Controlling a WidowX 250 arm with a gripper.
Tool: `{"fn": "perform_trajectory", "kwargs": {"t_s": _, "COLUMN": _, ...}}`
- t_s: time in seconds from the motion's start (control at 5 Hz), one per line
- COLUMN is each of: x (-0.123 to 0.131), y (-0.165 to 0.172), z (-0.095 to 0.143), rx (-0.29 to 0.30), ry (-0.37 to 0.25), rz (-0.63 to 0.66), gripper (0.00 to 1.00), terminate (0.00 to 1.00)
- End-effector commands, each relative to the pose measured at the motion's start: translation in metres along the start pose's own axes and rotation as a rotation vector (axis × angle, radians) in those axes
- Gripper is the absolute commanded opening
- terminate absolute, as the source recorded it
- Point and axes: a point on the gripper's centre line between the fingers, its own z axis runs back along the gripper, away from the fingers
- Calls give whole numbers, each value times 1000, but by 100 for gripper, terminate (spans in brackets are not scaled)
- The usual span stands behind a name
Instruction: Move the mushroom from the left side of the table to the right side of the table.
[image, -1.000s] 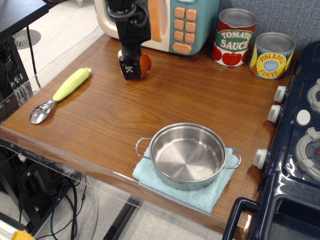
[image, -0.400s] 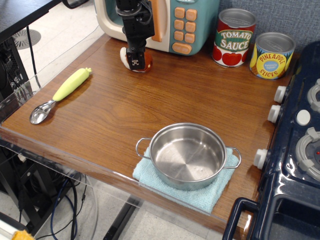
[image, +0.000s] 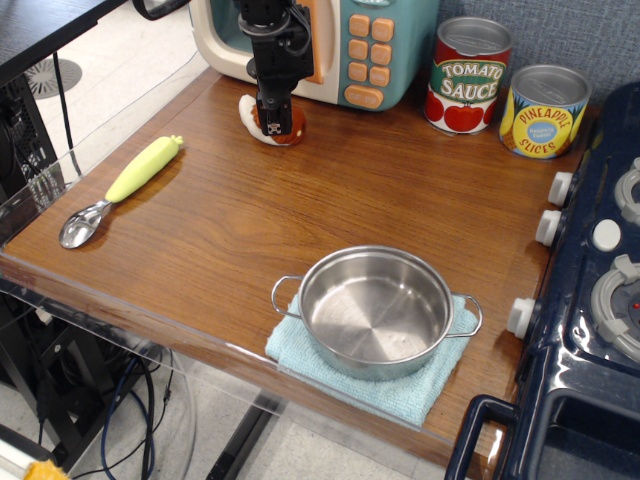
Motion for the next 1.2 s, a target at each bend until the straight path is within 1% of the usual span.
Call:
{"fn": "perform_trajectory", "kwargs": {"t_s": 0.0, "x": 1, "y": -15, "z": 23, "rx": 23, "ry": 1, "rz": -32, "gripper": 0, "terminate": 0}}
{"fn": "perform_trajectory", "kwargs": {"t_s": 0.2, "x": 13, "y": -29, "z": 43, "rx": 26, "ry": 1, "rz": -63, "gripper": 0, "terminate": 0}}
{"fn": "perform_trajectory", "kwargs": {"t_s": 0.4, "x": 33, "y": -43, "z": 70, "rx": 64, "ry": 0, "rz": -107, "gripper": 0, "terminate": 0}}
{"fn": "perform_trajectory", "kwargs": {"t_s": 0.6, "x": 58, "y": -58, "z": 88, "rx": 83, "ry": -14, "rz": -139, "gripper": 0, "terminate": 0}}
{"fn": "perform_trajectory", "kwargs": {"t_s": 0.8, "x": 97, "y": -73, "z": 95, "rx": 94, "ry": -53, "rz": -205, "gripper": 0, "terminate": 0}}
{"fn": "perform_trajectory", "kwargs": {"t_s": 1.0, "x": 131, "y": -83, "z": 96, "rx": 111, "ry": -71, "rz": -254, "gripper": 0, "terminate": 0}}
